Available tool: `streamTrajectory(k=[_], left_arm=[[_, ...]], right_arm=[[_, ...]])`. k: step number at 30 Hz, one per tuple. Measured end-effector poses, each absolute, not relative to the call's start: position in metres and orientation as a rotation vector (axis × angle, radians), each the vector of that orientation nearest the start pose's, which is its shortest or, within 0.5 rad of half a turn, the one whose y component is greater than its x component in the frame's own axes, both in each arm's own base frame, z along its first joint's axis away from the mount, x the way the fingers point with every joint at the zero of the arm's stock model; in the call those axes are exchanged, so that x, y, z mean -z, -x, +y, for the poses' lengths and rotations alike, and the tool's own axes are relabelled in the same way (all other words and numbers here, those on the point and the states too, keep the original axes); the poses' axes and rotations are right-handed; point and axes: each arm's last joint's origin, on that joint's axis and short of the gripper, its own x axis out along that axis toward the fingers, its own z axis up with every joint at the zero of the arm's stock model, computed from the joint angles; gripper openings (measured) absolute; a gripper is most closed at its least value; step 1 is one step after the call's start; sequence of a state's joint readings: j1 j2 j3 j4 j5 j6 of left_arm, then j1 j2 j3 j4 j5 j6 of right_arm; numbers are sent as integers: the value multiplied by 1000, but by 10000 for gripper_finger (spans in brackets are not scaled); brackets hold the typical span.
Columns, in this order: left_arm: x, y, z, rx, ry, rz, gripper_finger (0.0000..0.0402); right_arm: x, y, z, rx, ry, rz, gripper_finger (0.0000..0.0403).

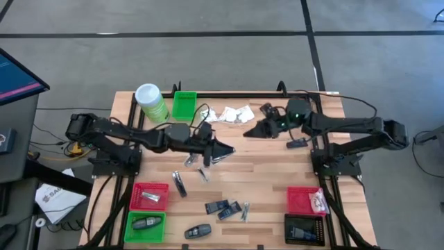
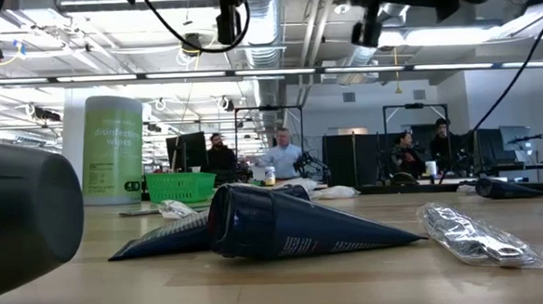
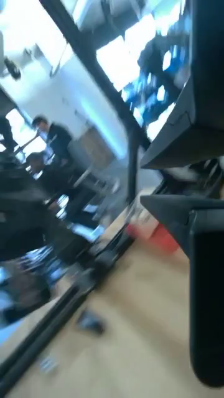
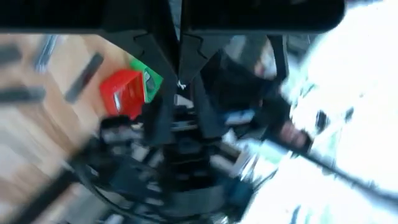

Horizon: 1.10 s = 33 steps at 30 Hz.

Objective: Pick & Place Travel size toiletries
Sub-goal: Put the cotton pack into the right red bin

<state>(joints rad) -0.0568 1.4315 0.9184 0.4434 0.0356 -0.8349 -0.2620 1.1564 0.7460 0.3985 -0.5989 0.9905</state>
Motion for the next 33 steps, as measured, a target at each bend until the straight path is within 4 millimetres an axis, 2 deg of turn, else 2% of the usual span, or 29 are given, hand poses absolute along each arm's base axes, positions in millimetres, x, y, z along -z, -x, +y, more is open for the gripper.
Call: streamTrajectory(k=[5, 8, 11, 16, 24, 27, 31, 33], left_arm=[[-291, -322, -7, 161, 1013, 167, 92], [-292, -322, 6, 136, 1007, 134, 91], [-292, -322, 17, 79, 966, 96, 90], [-286, -321, 27, -59, 902, 100, 90], [-261, -315, 20, -345, 794, 274, 84], [-253, -311, 17, -453, 756, 327, 65], [-253, -310, 10, -543, 772, 285, 23], [-253, -310, 4, -573, 785, 259, 6]], right_arm=[[-306, -244, -56, -443, -706, 166, 23], [-306, -244, -56, -467, -592, 144, 37], [-303, -246, -57, -466, -549, 143, 51], [-293, -244, -66, -405, -606, 224, 60], [-276, -235, -85, -263, -724, 346, 55], [-272, -231, -94, -159, -738, 357, 40], [-262, -227, -112, 1, -804, 415, 7], [-256, -227, -123, 72, -851, 482, 4]])
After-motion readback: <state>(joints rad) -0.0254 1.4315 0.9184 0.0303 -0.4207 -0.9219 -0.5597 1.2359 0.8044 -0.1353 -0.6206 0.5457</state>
